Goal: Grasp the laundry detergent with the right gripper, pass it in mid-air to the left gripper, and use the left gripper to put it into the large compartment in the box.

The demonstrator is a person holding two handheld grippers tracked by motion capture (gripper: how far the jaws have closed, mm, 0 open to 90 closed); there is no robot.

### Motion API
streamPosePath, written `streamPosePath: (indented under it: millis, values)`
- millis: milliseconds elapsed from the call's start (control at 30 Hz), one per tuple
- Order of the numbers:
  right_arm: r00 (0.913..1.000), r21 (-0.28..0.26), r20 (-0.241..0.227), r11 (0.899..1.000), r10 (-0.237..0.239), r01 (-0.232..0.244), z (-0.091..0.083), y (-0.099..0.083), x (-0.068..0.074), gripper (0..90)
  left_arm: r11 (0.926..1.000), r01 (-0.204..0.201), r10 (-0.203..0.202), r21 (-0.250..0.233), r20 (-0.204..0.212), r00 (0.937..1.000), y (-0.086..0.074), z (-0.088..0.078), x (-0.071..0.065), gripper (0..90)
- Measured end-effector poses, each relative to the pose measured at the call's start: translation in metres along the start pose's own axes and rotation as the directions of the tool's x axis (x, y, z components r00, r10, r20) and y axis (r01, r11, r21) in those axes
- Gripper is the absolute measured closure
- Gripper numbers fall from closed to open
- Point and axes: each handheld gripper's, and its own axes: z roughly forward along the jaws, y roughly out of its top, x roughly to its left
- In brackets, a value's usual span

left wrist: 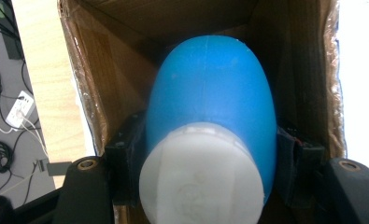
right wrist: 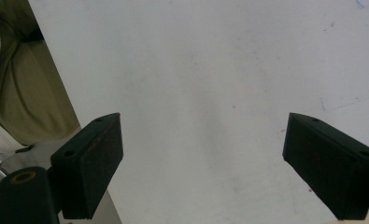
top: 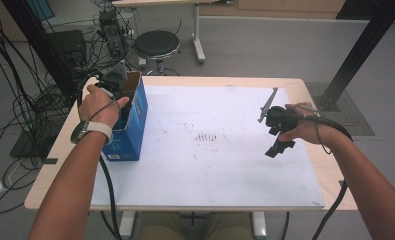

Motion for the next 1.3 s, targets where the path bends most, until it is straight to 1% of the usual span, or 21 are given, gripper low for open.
streamPosePath:
  millis: [400, 467, 533, 1033, 1067, 1300]
  values:
    - [1.0, 0.0, 0.002, 1.0, -0.004, 0.004, 0.0, 0.0022, 0.0007, 12.2, 1.0, -0.001, 0.001, -0.001, 0.004, 1.0, -0.0005, -0.0003, 0.0012, 37.7]
    - [1.0, -0.002, 0.003, 1.0, -0.005, 0.005, -0.0005, 0.0024, 0.0006, 12.2, 1.0, 0.005, -0.005, -0.005, 0.004, 1.0, -0.0006, -0.0002, 0.0006, 37.7]
    - [1.0, -0.002, 0.003, 1.0, -0.004, 0.004, -0.001, 0.0026, 0.0009, 12.2, 1.0, -0.003, 0.003, -0.003, 0.004, 1.0, -0.0004, -0.0002, 0.0008, 37.6]
    - [1.0, -0.001, 0.005, 1.0, 0.001, -0.001, -0.0015, -0.0005, 0.001, 12.3, 1.0, -0.001, 0.001, -0.005, 0.004, 1.0, -0.0003, -0.0007, -0.0014, 37.6]
    - [1.0, -0.003, 0.006, 1.0, 0.002, -0.002, -0.002, -0.0006, 0.0011, 12.2, 1.0, -0.007, 0.007, -0.004, 0.003, 1.0, -0.0002, -0.0009, -0.0009, 37.6]
    - [1.0, -0.002, 0.004, 1.0, 0.001, -0.001, -0.0008, -0.0015, 0.0017, 12.2, 1.0, 0.0, 0.0, -0.008, 0.003, 1.0, -0.0003, -0.0007, -0.0023, 37.6]
